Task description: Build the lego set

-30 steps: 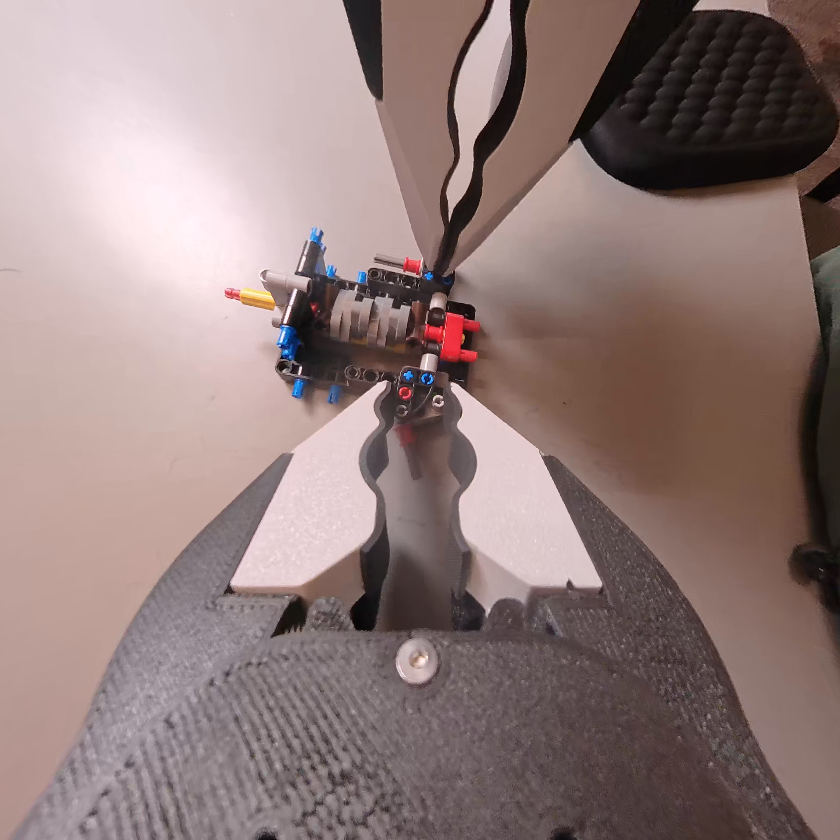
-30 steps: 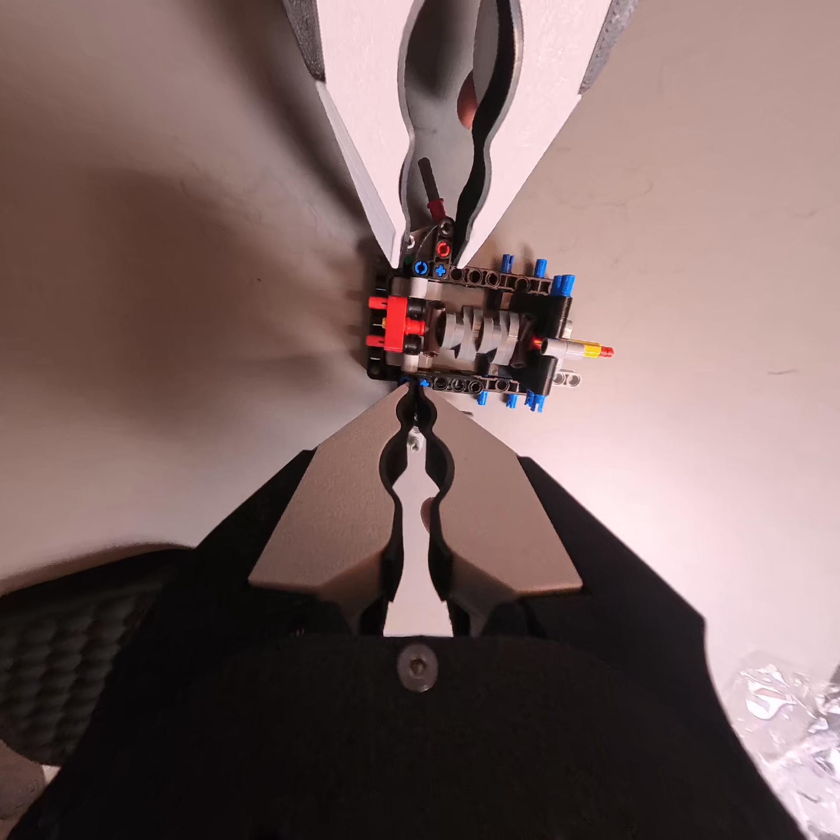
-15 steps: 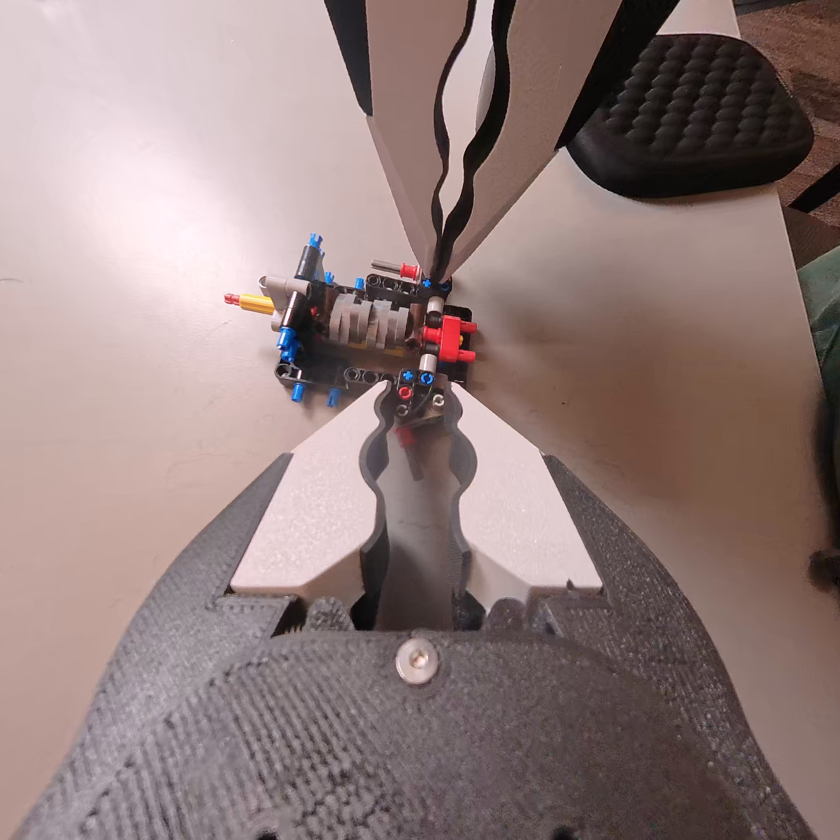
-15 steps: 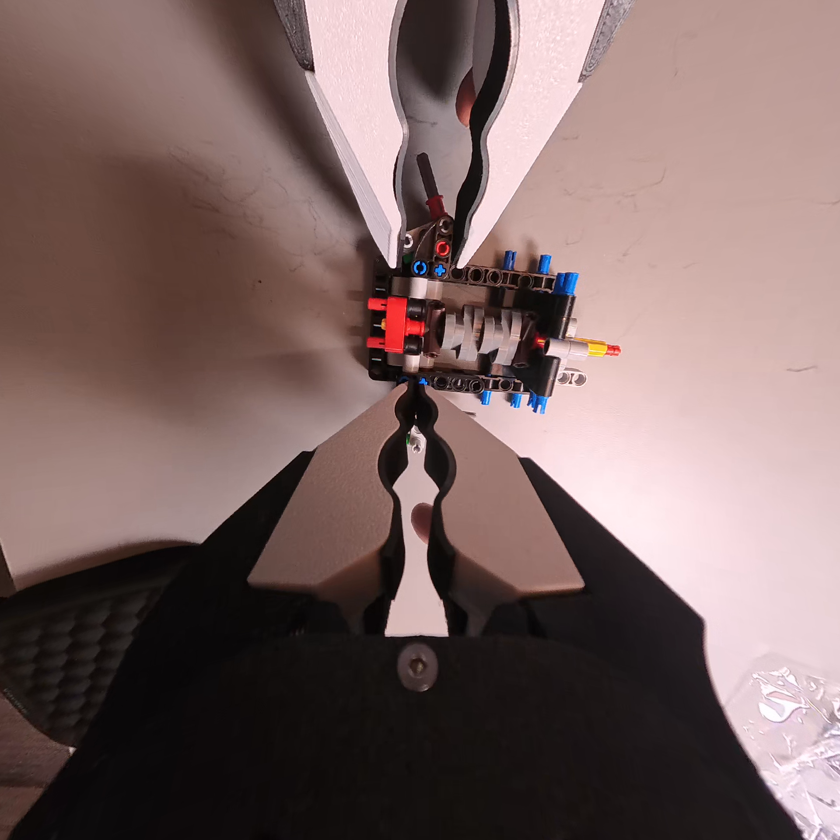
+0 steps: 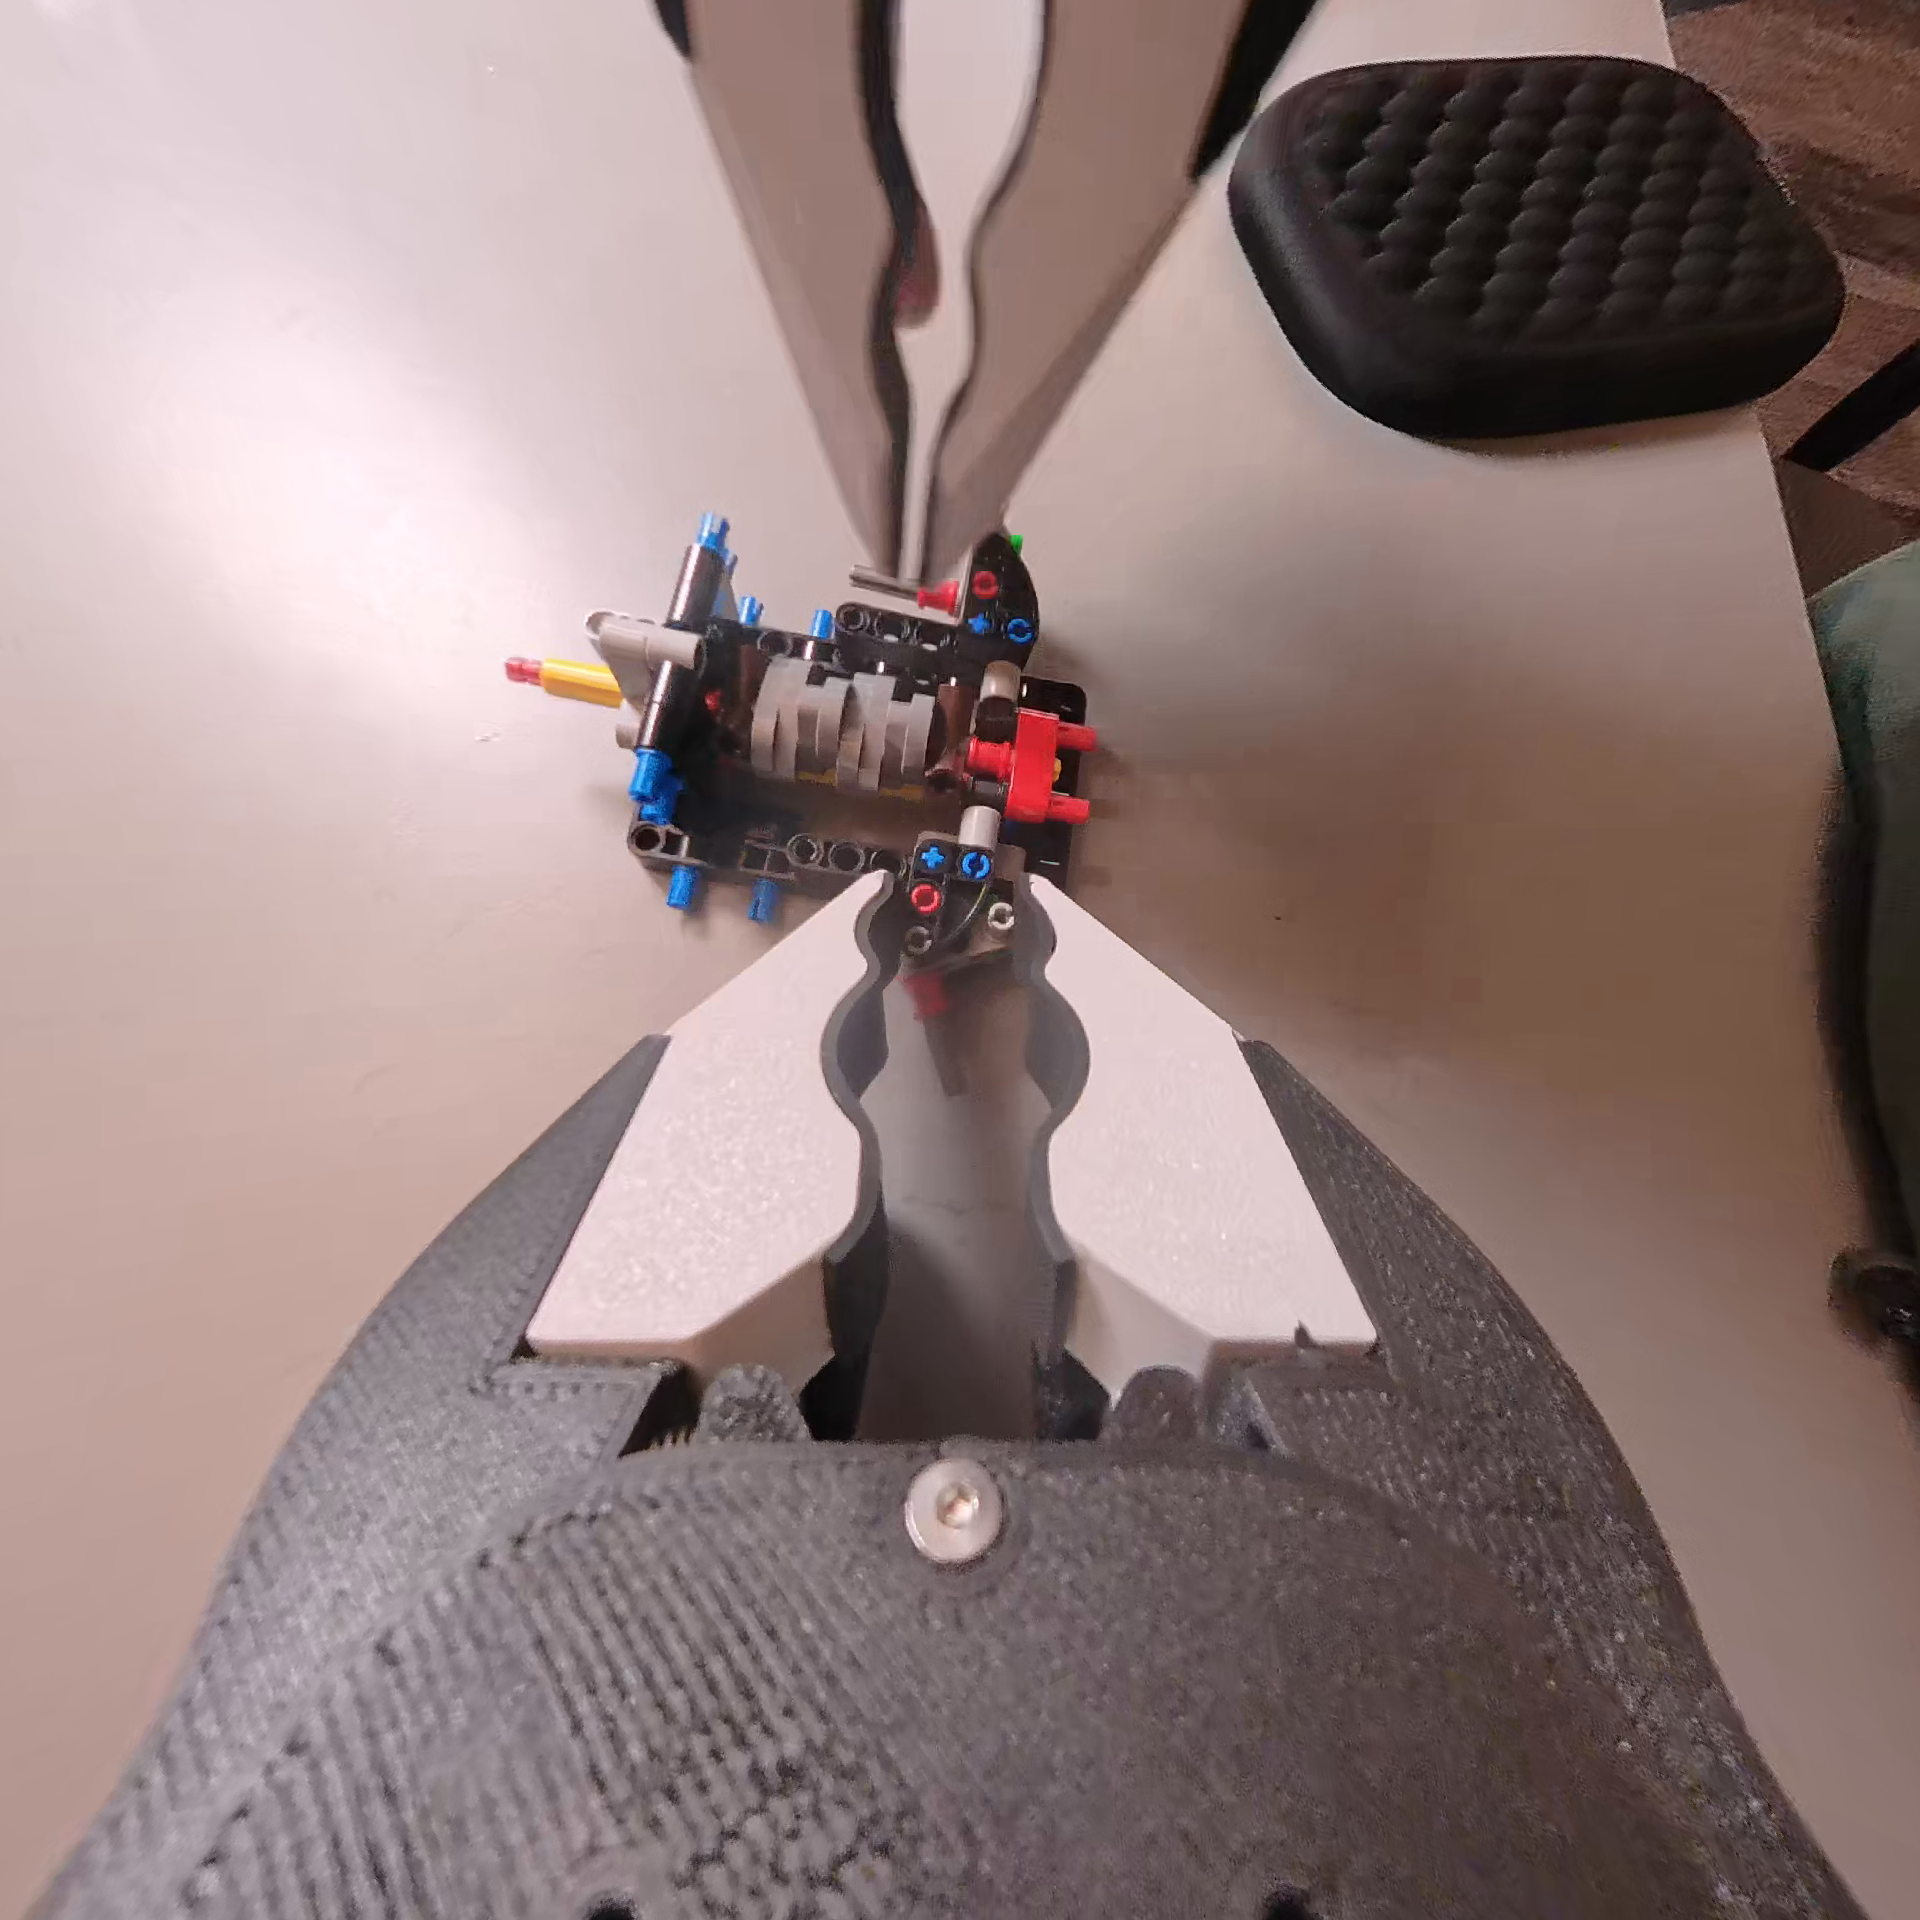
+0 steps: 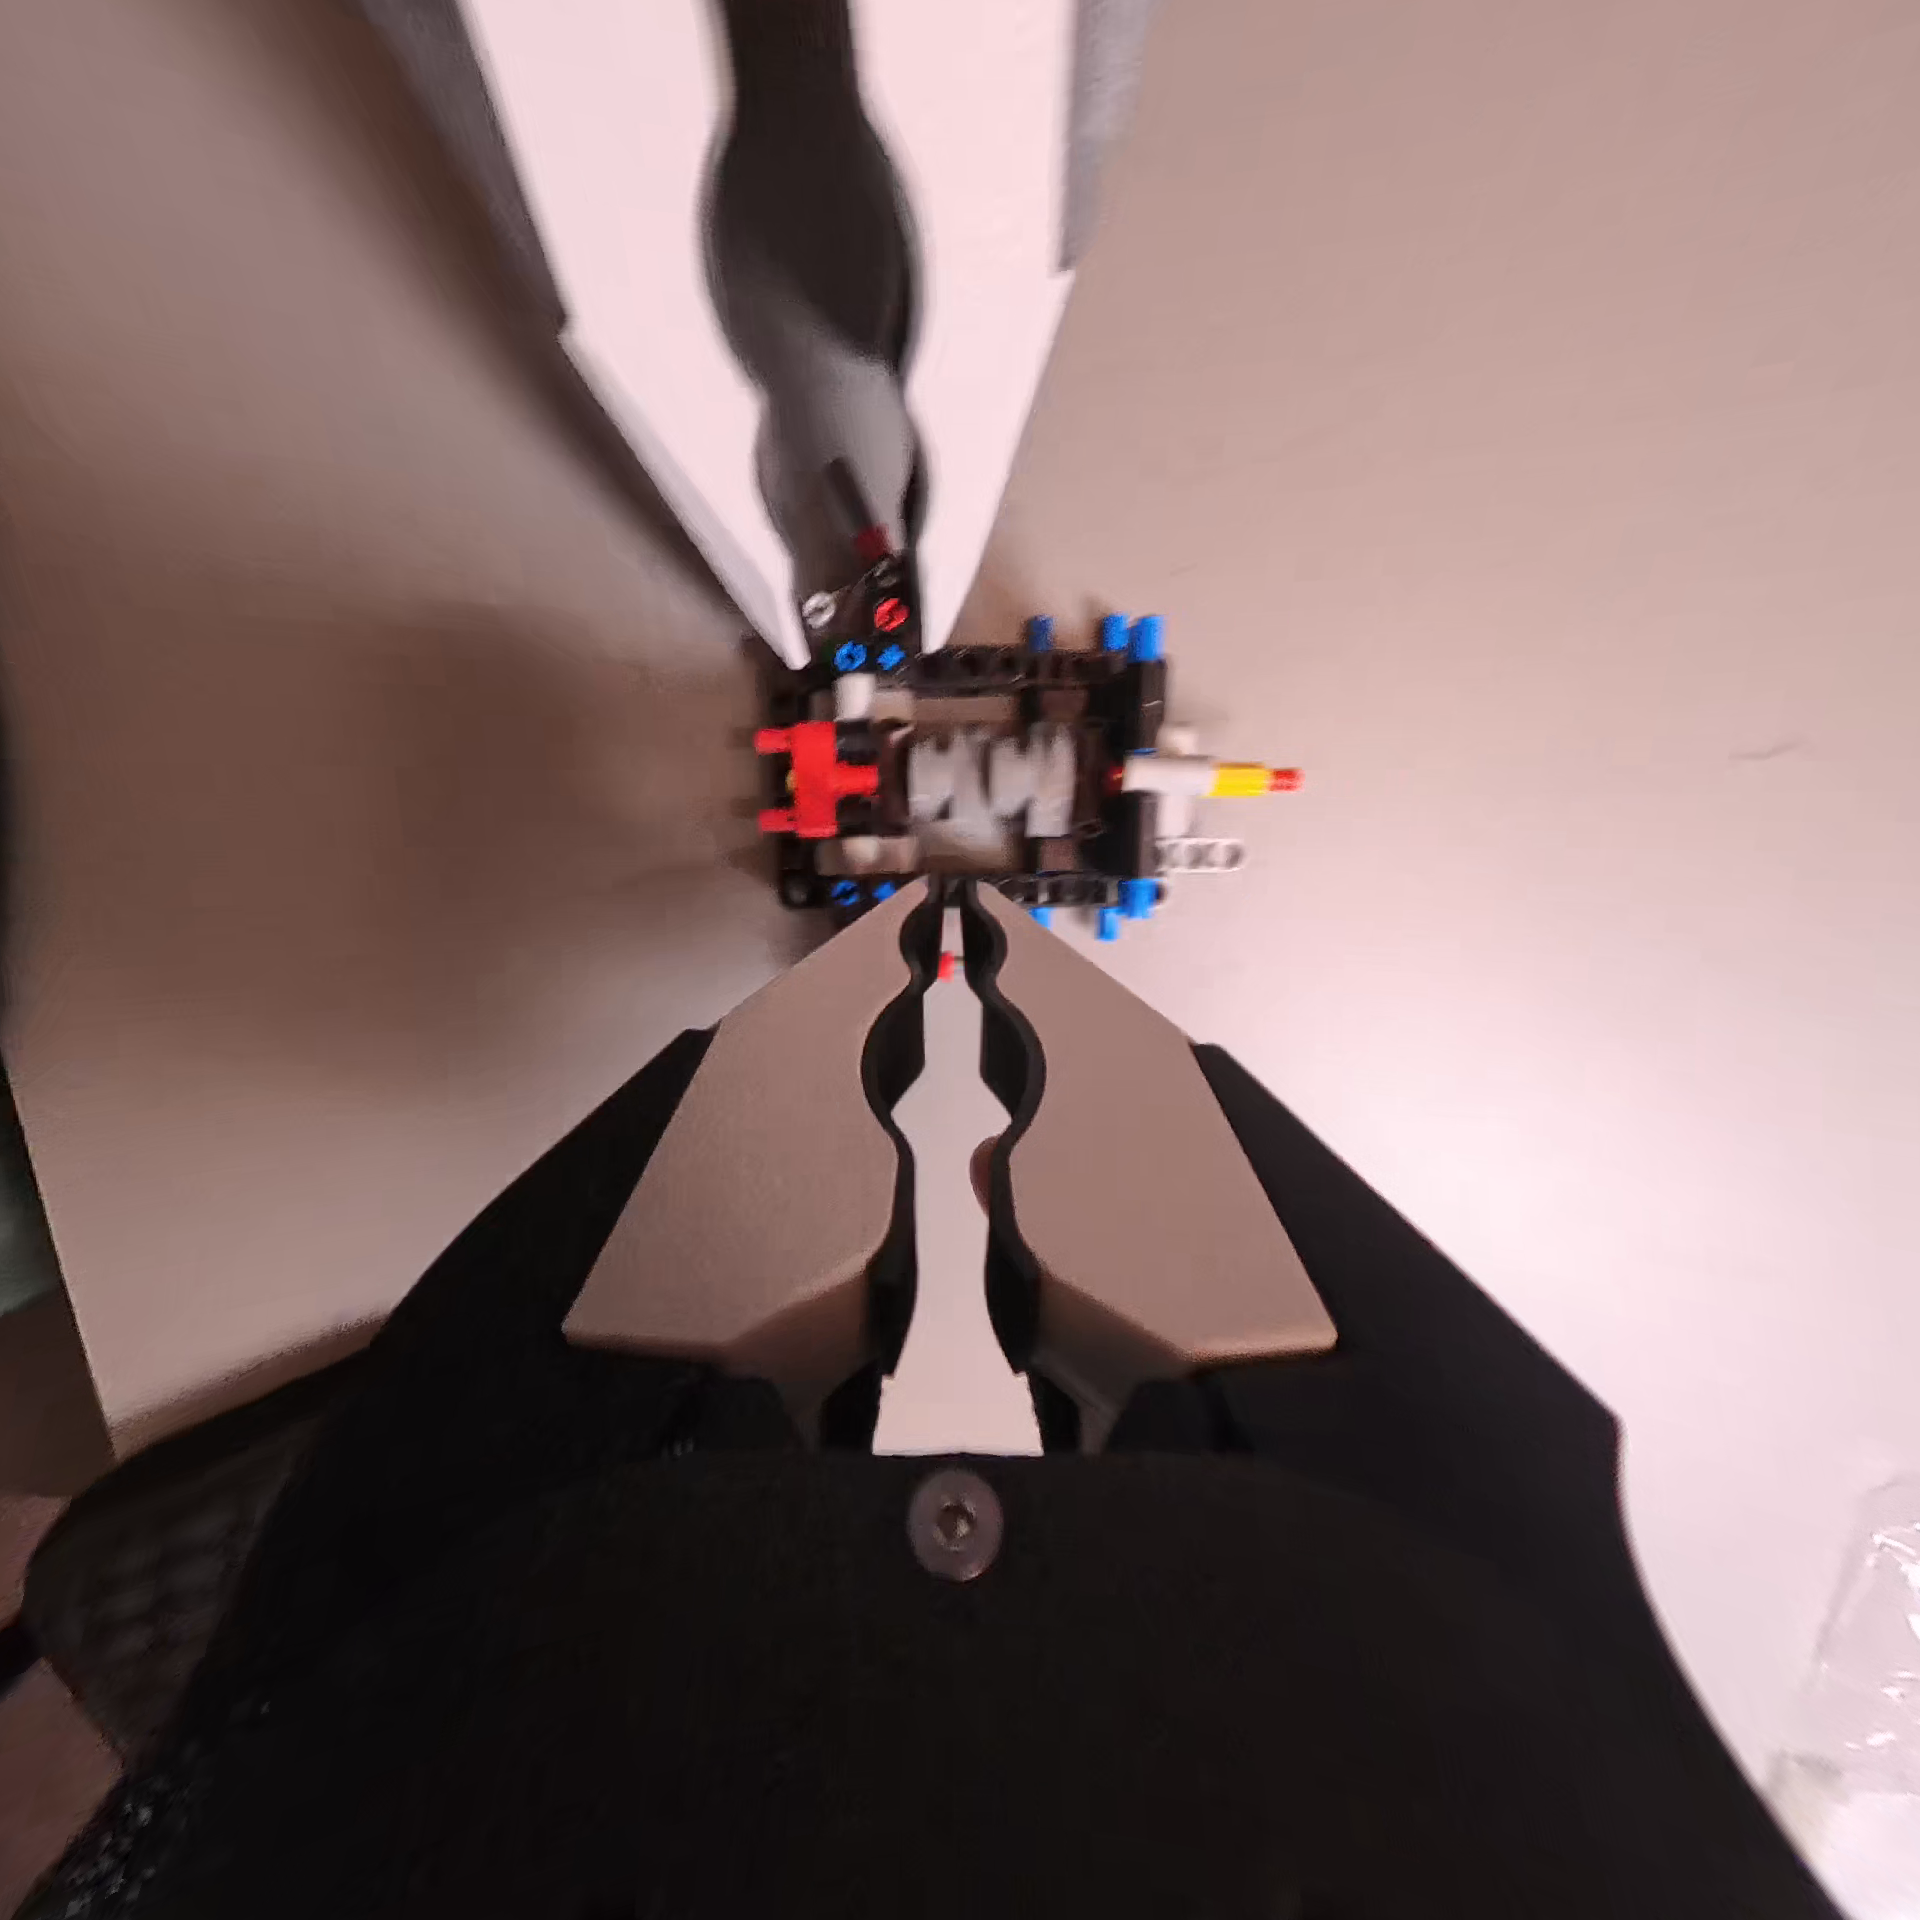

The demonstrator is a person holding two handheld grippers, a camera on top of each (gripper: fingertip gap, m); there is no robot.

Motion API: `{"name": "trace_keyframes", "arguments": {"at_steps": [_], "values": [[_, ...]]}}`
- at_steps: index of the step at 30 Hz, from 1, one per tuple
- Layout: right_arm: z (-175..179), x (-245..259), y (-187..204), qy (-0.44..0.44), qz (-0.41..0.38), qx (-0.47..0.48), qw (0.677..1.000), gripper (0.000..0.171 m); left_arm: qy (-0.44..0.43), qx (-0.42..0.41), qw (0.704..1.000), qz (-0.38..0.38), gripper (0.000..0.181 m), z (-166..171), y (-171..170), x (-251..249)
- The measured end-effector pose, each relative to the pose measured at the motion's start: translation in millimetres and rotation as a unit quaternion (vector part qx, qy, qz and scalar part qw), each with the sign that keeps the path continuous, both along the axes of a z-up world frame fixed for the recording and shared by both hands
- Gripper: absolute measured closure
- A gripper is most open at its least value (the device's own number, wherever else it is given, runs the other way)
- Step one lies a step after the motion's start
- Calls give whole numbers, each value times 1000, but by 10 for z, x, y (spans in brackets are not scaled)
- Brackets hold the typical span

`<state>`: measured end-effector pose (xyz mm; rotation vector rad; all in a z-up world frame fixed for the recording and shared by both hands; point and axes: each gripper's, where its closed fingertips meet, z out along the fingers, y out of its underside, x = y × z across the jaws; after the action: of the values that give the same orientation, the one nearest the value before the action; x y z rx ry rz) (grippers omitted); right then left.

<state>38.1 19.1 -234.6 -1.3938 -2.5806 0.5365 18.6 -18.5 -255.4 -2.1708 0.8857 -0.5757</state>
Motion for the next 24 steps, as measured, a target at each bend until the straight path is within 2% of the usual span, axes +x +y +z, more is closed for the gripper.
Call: {"name": "trace_keyframes", "arguments": {"at_steps": [2,8,24], "values": [[21,-39,39,-3,-21,-18,1000,171,1,3,1000,-1,162,12,4,9],[-182,-2,91,-37,-4,23,999,171,3,5,1000,0,162,15,3,-10],[-181,-38,73,-52,13,51,997,171,4,8,1000,-2,162,30,3,-15]]}}
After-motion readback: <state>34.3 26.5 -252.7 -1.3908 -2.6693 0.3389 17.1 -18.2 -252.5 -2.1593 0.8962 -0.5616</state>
